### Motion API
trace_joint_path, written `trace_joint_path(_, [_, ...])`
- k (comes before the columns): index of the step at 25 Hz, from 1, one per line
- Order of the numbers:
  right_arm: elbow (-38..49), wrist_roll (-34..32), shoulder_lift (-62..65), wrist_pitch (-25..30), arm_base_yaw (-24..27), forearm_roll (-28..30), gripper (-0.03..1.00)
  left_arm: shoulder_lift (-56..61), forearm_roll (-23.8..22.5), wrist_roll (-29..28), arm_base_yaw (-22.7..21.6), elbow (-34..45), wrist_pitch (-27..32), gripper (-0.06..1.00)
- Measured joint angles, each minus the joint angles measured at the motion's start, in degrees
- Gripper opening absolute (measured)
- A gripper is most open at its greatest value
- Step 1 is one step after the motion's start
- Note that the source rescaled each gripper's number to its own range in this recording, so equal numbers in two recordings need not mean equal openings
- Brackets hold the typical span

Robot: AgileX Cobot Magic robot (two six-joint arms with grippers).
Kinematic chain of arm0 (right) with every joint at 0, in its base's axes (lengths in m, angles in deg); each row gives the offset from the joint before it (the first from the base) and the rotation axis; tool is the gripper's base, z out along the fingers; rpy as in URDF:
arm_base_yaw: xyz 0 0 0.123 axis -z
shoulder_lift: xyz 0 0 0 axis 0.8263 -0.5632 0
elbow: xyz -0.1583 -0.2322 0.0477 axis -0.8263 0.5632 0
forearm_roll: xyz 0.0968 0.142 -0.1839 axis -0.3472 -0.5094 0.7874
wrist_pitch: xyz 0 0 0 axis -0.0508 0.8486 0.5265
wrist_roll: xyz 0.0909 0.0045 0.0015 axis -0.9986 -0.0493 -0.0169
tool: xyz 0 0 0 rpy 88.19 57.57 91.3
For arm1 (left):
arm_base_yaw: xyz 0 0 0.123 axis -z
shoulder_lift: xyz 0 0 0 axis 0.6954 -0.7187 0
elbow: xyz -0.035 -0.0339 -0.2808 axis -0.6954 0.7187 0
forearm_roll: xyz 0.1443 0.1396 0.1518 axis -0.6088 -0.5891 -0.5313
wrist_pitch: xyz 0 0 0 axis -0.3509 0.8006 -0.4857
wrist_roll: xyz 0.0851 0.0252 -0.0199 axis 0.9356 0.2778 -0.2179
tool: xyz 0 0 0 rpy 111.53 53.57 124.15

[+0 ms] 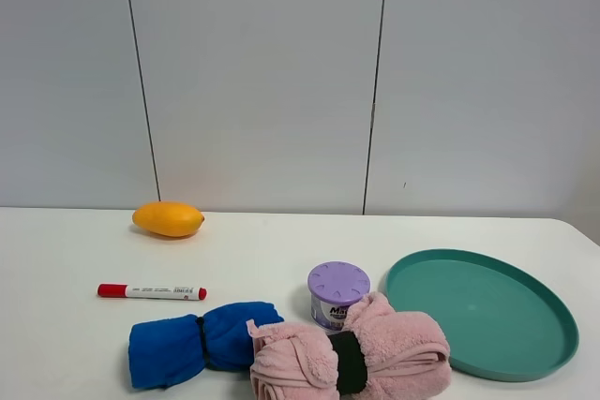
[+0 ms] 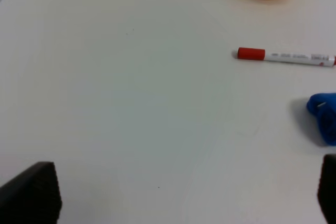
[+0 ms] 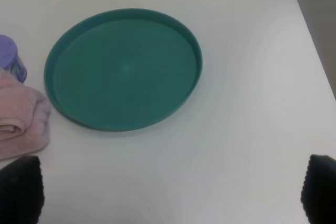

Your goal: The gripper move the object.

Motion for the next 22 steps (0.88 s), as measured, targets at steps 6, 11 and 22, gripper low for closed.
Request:
trace_joint_path(6, [0.00, 0.00, 0.00, 0.00, 0.00, 0.00, 1.00, 0.00, 0.00, 0.00, 0.00, 0.00, 0.00, 1.00])
trace_joint_path(11, [0.00, 0.00, 0.00, 0.00, 0.00, 0.00, 1.00, 0.00, 0.00, 0.00, 0.00, 0.00, 0.00, 1.00])
trace_joint_path(22, [0.00, 0.00, 0.00, 0.00, 0.00, 0.00, 1.00, 0.00, 0.00, 0.00, -2.86, 0.00, 0.00, 1.00])
